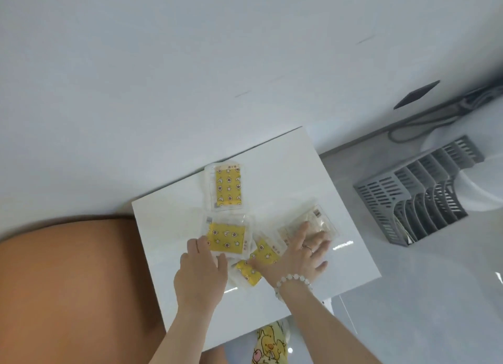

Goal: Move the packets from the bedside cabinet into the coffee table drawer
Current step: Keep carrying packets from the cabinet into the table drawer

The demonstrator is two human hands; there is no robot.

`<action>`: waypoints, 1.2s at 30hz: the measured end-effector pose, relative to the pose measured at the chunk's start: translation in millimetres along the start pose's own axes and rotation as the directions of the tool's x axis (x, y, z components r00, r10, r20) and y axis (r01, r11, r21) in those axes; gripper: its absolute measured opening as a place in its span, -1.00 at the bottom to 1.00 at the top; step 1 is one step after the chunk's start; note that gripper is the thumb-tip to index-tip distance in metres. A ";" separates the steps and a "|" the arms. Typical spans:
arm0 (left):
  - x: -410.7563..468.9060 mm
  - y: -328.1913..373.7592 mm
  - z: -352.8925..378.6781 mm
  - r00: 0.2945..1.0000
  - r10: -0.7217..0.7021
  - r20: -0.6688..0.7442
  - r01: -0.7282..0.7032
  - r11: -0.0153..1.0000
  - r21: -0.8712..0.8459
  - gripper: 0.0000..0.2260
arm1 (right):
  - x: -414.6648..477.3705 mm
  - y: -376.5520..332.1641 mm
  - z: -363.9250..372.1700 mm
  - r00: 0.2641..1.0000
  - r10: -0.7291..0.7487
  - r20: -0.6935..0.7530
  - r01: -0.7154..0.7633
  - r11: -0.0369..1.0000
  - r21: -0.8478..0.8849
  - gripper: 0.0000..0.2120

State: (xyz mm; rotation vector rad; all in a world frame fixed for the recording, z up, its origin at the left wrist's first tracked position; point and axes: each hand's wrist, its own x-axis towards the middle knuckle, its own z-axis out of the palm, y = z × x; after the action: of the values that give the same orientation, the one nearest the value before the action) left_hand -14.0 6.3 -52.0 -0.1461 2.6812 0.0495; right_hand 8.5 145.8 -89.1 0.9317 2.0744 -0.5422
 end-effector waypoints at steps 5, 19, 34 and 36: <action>36.3 -5.8 20.1 0.996 0.061 0.061 -0.062 0.998 0.021 -0.26 | 4.7 -16.5 27.8 0.996 -0.013 -0.083 0.014 1.000 0.005 0.48; 40.1 1.5 33.5 0.928 0.284 0.240 -0.338 0.913 0.229 -0.14 | 10.3 21.8 18.2 0.846 -0.321 -0.426 0.276 0.947 -0.165 0.02; 44.1 -5.8 52.4 0.927 0.324 0.189 -0.373 0.843 0.388 -0.28 | 25.5 19.5 -25.4 0.969 -0.185 -0.161 0.131 0.946 -0.296 0.03; 44.7 -6.8 50.3 0.919 0.350 0.181 -0.393 0.846 0.360 -0.27 | 25.1 19.6 -26.0 0.978 -0.113 -0.175 0.053 0.947 -0.318 -0.06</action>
State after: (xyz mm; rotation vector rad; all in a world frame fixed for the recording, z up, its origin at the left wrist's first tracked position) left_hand -31.1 -1.8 -116.9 0.4929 2.5102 -0.3474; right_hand 0.3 185.7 -94.6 0.7352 2.2961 -0.1608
